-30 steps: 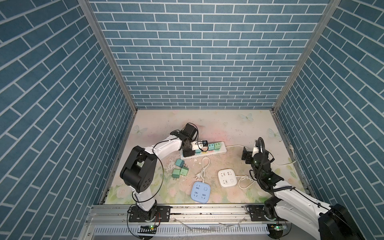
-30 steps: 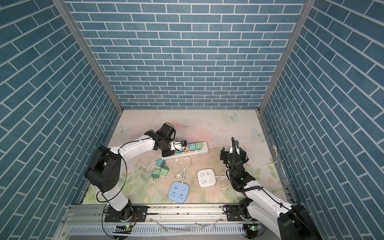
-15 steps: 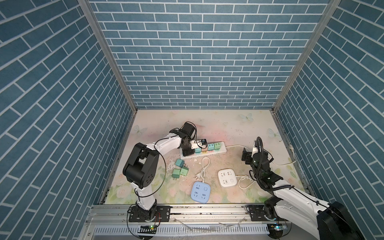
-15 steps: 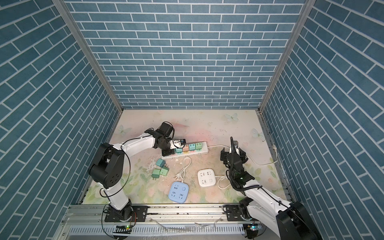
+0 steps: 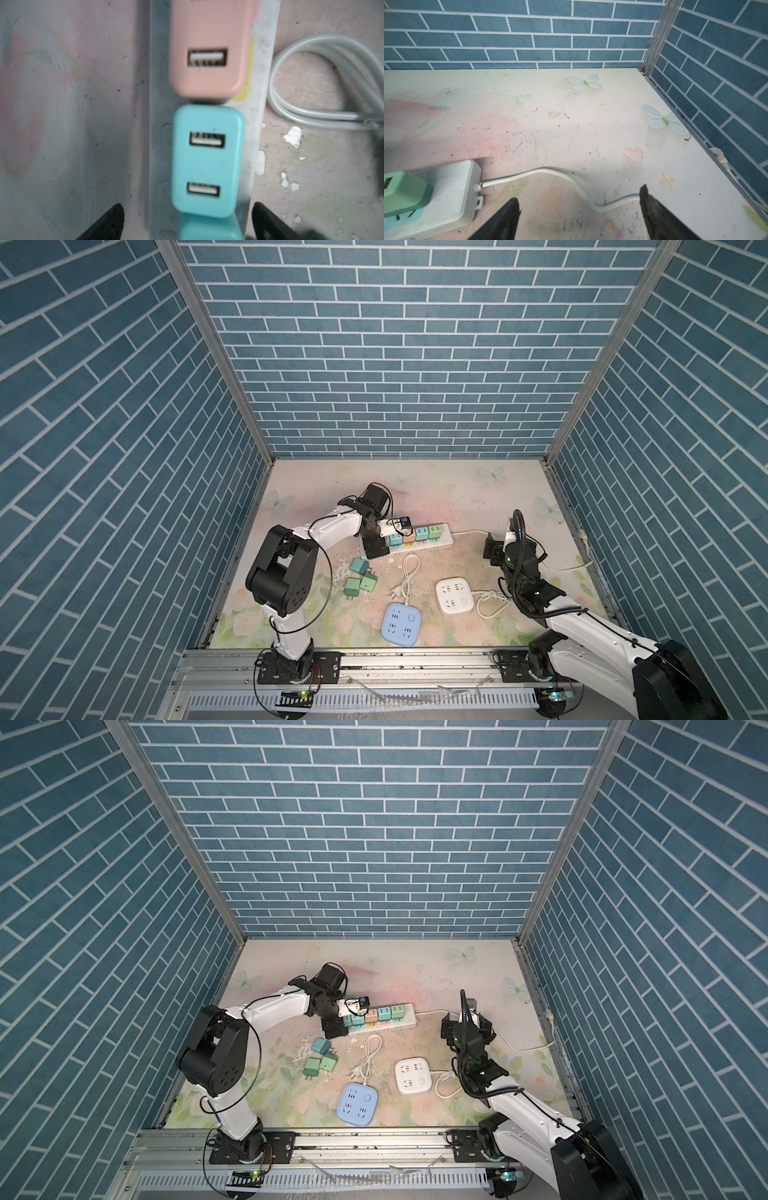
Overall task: Insert the plug
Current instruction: 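Raise the left gripper away from the strip while the right gripper swings toward the pile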
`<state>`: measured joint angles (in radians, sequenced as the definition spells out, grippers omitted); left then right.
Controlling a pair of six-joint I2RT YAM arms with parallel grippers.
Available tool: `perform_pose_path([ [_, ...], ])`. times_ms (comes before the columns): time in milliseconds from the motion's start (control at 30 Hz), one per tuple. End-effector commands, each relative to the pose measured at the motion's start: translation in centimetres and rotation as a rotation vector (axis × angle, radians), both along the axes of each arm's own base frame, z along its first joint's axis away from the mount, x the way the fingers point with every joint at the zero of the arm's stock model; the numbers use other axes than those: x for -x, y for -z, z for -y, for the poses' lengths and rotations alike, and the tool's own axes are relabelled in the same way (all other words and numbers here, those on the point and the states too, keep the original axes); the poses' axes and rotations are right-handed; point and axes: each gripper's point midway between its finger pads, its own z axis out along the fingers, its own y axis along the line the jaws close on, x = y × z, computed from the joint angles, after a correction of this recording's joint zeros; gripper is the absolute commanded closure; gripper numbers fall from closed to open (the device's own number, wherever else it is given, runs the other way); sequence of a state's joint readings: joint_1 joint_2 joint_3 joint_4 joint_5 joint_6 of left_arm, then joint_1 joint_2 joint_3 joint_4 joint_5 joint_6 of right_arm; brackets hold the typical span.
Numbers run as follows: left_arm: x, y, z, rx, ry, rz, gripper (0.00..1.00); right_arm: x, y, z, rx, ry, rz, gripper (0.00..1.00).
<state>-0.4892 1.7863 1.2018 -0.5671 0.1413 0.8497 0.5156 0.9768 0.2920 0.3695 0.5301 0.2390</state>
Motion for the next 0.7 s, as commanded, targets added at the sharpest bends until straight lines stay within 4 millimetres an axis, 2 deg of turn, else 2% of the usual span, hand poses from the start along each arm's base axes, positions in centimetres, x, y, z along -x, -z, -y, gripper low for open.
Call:
perform_pose_path([
  [0, 0.4, -1.8, -0.1, 0.033, -0.013, 0.044, 0.00, -0.3, -0.5, 0.1, -0.027, 0.023, 0.000, 0.08],
  [167, 0.6, -7.3, 0.4, 0.158, -0.071, 0.213, 0.00, -0.4, -0.6, 0.2, -0.026, 0.033, -0.006, 0.10],
  [300, 1.6, -14.2, -0.1, 0.361, -0.207, 0.424, 0.00, -0.4, -1.2, -0.5, -0.083, 0.034, -0.095, 0.25],
  [367, 2.3, -17.2, -1.1, 0.512, -0.329, 0.499, 0.01, -0.2, -1.6, -3.1, -0.176, -0.081, -0.134, 0.30],
  [433, 3.5, -19.4, -2.4, 0.667, -0.455, 0.534, 0.00, 0.4, -1.9, -6.4, -0.291, -0.222, -0.163, 0.35],
  [533, 4.9, -20.1, -4.9, 0.816, -0.673, 0.525, 0.00, 1.6, -1.8, -10.2, -0.328, -0.333, -0.217, 0.37],
  [667, 7.7, -17.3, -6.3, 0.854, -0.769, 0.418, 0.00, 3.9, -1.1, -14.6, -0.284, -0.428, -0.269, 0.38],
])
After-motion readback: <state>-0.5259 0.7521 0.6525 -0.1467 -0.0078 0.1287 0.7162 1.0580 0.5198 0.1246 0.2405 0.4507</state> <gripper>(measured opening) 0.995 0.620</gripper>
